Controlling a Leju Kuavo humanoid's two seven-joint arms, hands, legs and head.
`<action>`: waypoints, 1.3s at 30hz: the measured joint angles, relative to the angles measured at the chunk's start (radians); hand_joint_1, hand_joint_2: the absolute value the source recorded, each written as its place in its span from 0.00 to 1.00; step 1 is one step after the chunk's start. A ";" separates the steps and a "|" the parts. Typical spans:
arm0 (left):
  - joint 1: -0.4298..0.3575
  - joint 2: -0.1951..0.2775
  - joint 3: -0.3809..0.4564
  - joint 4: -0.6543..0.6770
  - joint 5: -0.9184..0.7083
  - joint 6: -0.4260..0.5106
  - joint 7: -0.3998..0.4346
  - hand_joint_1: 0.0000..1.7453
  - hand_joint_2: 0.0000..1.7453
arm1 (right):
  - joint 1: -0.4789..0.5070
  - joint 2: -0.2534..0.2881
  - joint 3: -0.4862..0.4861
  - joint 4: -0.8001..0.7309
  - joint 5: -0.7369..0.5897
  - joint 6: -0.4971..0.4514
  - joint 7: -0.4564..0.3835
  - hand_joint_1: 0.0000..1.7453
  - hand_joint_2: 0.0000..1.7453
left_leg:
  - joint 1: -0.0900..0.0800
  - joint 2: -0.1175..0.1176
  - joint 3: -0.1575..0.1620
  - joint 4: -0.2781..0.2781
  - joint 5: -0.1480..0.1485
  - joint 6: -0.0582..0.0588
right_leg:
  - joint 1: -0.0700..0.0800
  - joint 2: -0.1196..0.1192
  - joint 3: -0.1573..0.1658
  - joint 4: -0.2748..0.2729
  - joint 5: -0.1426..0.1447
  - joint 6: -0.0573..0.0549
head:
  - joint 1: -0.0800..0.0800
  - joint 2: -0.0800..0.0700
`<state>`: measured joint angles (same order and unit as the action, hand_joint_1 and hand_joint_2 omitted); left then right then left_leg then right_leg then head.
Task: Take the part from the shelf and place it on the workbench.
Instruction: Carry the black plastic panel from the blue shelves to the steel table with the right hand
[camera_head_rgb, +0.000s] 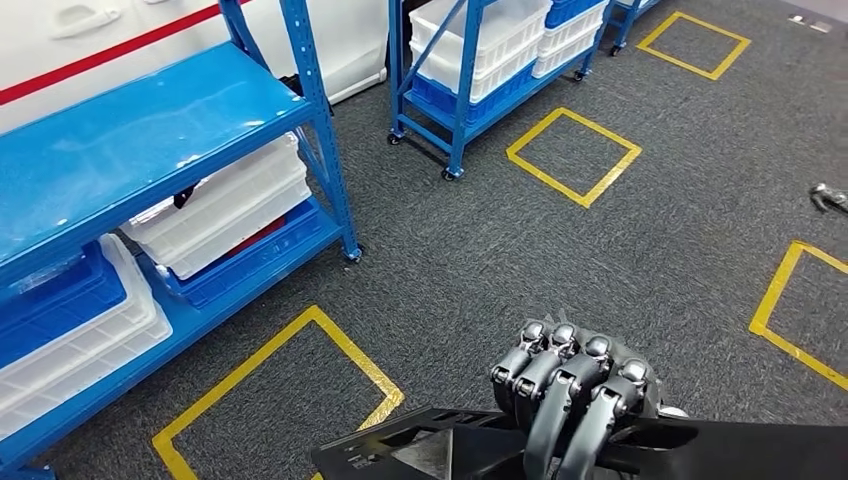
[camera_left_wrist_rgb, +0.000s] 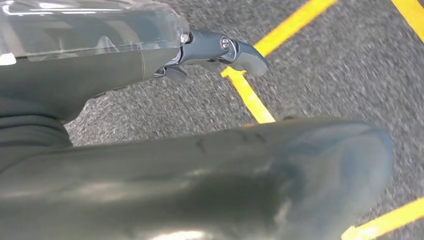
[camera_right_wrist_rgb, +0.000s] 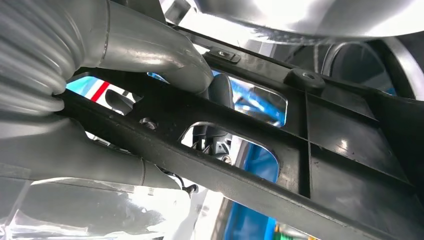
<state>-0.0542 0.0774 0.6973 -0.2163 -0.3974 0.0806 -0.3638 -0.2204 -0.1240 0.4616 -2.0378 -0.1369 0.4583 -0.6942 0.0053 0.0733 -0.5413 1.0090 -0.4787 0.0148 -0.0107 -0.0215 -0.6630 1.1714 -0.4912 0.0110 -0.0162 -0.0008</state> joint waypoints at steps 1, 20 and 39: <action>-0.001 -0.001 0.000 0.000 -0.002 0.000 0.001 0.00 0.00 | -0.002 0.000 0.000 0.001 0.000 -0.006 0.000 0.98 1.00 | -0.002 0.009 0.001 0.001 -0.002 -0.003 | 0.004 -0.022 0.035 -0.064 0.019 -0.004 | 0.000 0.000; 0.006 -0.028 -0.001 0.000 -0.052 0.017 0.064 0.00 0.00 | 0.000 -0.015 0.006 0.008 -0.051 -0.096 0.002 0.98 1.00 | 0.009 -0.140 -0.008 0.008 -0.002 -0.027 | 0.005 0.155 0.050 -0.137 0.051 -0.024 | -0.001 0.000; 0.008 -0.086 0.004 0.000 -0.049 0.013 0.038 0.00 0.00 | -0.041 -0.105 -0.045 0.052 -0.175 -0.031 0.001 0.98 1.00 | 0.002 -0.016 -0.024 0.076 -0.065 -0.038 | 0.015 0.002 0.062 -0.152 0.042 -0.048 | 0.006 0.000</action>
<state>-0.0464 -0.0086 0.7009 -0.2163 -0.4464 0.0940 -0.3258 -0.2612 -0.2291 0.4168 -1.9863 -0.3122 0.4273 -0.6928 0.0071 0.0573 -0.5654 1.0854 -0.5439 -0.0232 0.0046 -0.0197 -0.6011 1.0195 -0.4492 -0.0371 -0.0103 -0.0008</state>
